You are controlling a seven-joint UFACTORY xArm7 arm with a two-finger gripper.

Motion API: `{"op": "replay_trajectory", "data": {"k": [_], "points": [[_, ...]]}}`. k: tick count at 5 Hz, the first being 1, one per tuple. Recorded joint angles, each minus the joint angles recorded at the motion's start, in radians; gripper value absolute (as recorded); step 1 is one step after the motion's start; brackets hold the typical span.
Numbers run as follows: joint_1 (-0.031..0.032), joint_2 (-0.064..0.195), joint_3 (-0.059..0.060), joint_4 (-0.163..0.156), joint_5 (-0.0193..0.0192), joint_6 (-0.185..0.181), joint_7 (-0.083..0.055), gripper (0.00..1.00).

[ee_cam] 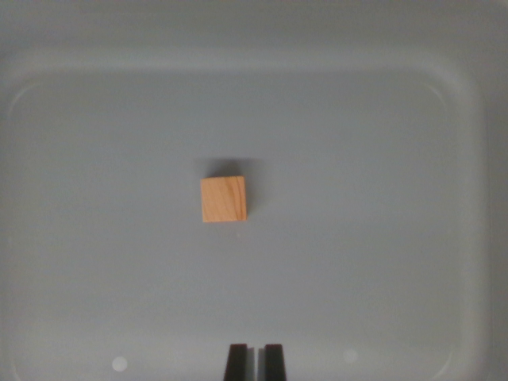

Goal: Push wooden cube

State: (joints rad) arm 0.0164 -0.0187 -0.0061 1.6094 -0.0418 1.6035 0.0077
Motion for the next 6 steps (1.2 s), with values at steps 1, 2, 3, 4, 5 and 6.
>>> {"op": "replay_trajectory", "data": {"k": [1, 2, 3, 4, 5, 6], "points": [[0.0000, 0.000, 0.000, 0.000, 0.0000, 0.000, 0.000, 0.00], [0.0000, 0.000, 0.000, 0.000, 0.0000, 0.000, 0.000, 0.00], [0.0000, 0.000, 0.000, 0.000, 0.0000, 0.000, 0.000, 0.00], [-0.0001, 0.002, 0.000, -0.004, 0.0003, -0.005, -0.001, 0.00], [-0.0001, 0.002, 0.000, -0.004, 0.0003, -0.005, -0.001, 0.00], [-0.0005, 0.005, 0.000, -0.012, 0.0011, -0.016, -0.002, 0.00]]}}
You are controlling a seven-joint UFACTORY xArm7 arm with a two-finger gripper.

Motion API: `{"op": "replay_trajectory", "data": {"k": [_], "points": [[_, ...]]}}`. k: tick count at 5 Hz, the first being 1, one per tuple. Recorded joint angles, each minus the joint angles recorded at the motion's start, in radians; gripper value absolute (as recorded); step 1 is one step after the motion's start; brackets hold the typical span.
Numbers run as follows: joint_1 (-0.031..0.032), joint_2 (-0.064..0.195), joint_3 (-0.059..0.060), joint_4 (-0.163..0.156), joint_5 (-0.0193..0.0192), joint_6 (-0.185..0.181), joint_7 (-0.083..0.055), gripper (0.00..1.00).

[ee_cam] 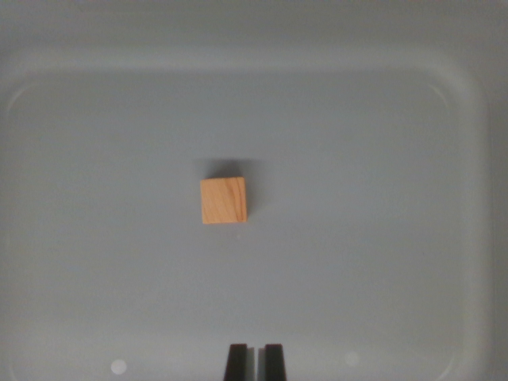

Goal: Push wooden cube

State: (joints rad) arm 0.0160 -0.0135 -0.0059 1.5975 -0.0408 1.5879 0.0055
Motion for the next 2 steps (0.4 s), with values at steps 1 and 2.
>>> {"op": "replay_trajectory", "data": {"k": [1, 2], "points": [[0.0000, 0.000, 0.000, 0.000, 0.0000, 0.000, 0.000, 0.00], [-0.0005, 0.006, 0.000, -0.013, 0.0011, -0.016, -0.002, 0.00]]}}
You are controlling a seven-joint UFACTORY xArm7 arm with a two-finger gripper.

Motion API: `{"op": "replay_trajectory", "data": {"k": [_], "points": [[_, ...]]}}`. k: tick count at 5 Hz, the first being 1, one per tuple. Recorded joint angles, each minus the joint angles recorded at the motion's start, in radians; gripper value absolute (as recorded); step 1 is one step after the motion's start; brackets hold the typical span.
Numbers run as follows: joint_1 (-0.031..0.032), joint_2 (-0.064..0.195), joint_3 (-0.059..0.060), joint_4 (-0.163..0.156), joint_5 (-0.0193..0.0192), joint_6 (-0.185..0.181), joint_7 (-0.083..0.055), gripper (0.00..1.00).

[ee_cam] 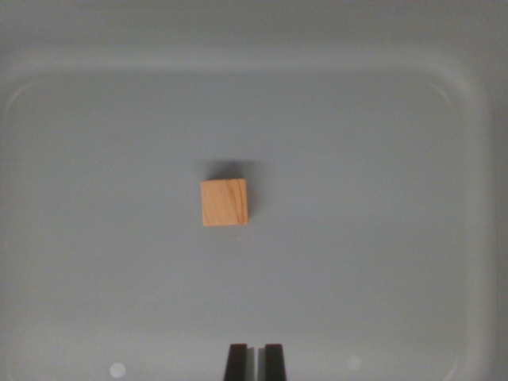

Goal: Push wooden cube

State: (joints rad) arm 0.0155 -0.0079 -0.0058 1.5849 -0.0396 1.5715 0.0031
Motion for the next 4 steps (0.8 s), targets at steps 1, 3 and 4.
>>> {"op": "replay_trajectory", "data": {"k": [1, 3, 4], "points": [[0.0000, 0.000, 0.000, 0.000, 0.0000, 0.000, 0.000, 0.00], [-0.0007, 0.007, 0.000, -0.017, 0.0015, -0.022, -0.003, 0.00], [-0.0014, 0.016, 0.000, -0.036, 0.0032, -0.047, -0.007, 0.00]]}}
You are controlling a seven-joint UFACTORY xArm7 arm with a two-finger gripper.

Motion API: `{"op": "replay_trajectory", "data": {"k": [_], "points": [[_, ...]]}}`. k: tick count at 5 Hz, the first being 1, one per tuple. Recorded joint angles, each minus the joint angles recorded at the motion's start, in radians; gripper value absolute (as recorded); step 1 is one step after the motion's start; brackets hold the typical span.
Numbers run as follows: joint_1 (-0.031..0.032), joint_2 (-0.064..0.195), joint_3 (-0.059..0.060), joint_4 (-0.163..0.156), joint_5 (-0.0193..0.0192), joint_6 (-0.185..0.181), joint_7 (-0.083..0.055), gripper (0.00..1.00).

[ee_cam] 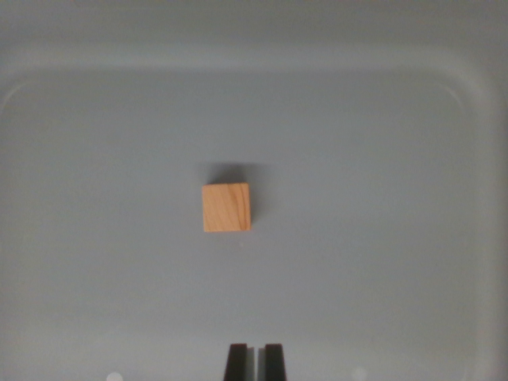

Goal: Push wooden cube

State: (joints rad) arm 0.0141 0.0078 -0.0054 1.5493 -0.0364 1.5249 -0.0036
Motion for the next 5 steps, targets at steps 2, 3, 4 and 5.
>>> {"op": "replay_trajectory", "data": {"k": [2, 3, 4, 5], "points": [[-0.0010, 0.011, 0.000, -0.024, 0.0022, -0.032, -0.005, 0.00], [-0.0010, 0.011, 0.000, -0.024, 0.0022, -0.032, -0.005, 0.00], [-0.0020, 0.022, 0.001, -0.050, 0.0045, -0.066, -0.009, 0.00], [-0.0020, 0.022, 0.001, -0.050, 0.0045, -0.066, -0.009, 0.00]]}}
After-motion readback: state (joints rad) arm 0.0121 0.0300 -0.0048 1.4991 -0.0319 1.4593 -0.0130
